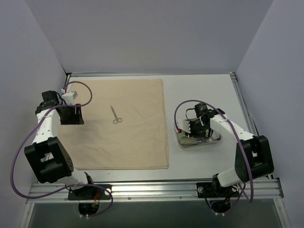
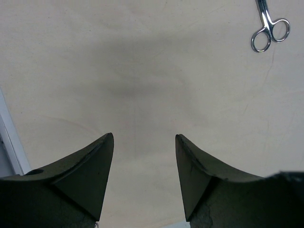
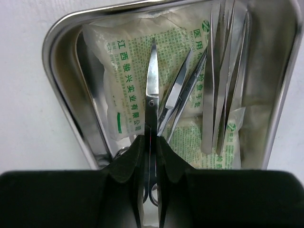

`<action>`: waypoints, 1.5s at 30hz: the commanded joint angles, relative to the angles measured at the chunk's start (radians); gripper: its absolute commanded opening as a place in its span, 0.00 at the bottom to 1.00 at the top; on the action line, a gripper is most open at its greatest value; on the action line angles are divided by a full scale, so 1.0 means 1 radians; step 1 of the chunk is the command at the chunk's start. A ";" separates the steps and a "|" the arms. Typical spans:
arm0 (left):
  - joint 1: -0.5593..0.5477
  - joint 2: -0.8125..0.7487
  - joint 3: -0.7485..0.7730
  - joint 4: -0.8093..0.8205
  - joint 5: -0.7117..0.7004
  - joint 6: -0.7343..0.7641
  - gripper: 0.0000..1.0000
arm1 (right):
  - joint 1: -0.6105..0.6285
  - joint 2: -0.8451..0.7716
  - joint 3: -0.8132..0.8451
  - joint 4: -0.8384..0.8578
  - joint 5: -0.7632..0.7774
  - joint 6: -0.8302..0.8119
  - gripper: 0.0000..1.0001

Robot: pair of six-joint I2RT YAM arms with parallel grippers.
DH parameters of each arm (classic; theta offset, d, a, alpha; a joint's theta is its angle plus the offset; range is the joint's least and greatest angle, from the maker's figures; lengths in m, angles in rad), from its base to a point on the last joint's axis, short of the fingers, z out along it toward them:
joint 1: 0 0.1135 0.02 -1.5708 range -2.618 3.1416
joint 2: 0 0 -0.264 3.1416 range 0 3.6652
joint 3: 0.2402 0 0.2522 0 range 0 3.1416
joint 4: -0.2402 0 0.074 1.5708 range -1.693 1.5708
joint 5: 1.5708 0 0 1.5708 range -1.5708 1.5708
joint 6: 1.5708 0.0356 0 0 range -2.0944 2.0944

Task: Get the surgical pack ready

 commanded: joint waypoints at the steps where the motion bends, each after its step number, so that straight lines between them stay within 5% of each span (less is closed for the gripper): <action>1: -0.003 0.009 0.058 0.024 0.021 -0.008 0.64 | -0.003 0.044 0.016 0.025 0.038 -0.049 0.00; 6: -0.011 0.002 0.060 0.008 0.030 -0.005 0.64 | -0.027 0.083 -0.001 0.056 0.073 -0.057 0.02; 8: -0.020 0.002 0.061 0.002 0.021 -0.003 0.64 | -0.029 0.086 0.002 0.068 0.076 -0.049 0.12; 11: -0.040 0.000 0.057 -0.002 0.012 -0.005 0.64 | -0.029 0.086 0.021 0.066 0.081 -0.040 0.41; 21: -0.253 0.006 0.129 -0.027 -0.019 0.058 0.64 | 0.009 0.027 0.257 0.117 0.058 0.139 0.60; 23: -0.343 0.011 0.150 -0.028 -0.053 0.150 0.64 | 0.037 0.027 0.346 0.175 0.114 0.337 0.70; 27: -0.466 0.028 0.167 0.005 -0.038 0.375 0.66 | 0.089 0.059 0.510 0.289 0.266 0.748 0.65; 29: -0.476 0.017 0.137 0.037 0.048 0.605 0.65 | 0.110 0.082 0.595 0.284 0.312 0.962 0.61; 34: -0.477 0.003 0.006 0.082 0.223 1.250 0.64 | 0.147 0.064 0.601 0.286 0.314 1.180 0.57; 37: -0.477 0.109 0.069 -0.062 0.210 1.505 0.50 | 0.166 0.000 0.487 0.381 0.236 1.244 0.57; 41: -0.482 0.334 0.393 -0.327 0.133 1.546 0.47 | 0.187 -0.097 0.351 0.496 0.165 1.306 0.58; 45: -0.502 0.520 0.553 -0.441 0.050 1.591 0.47 | 0.227 -0.150 0.285 0.520 0.156 1.344 0.57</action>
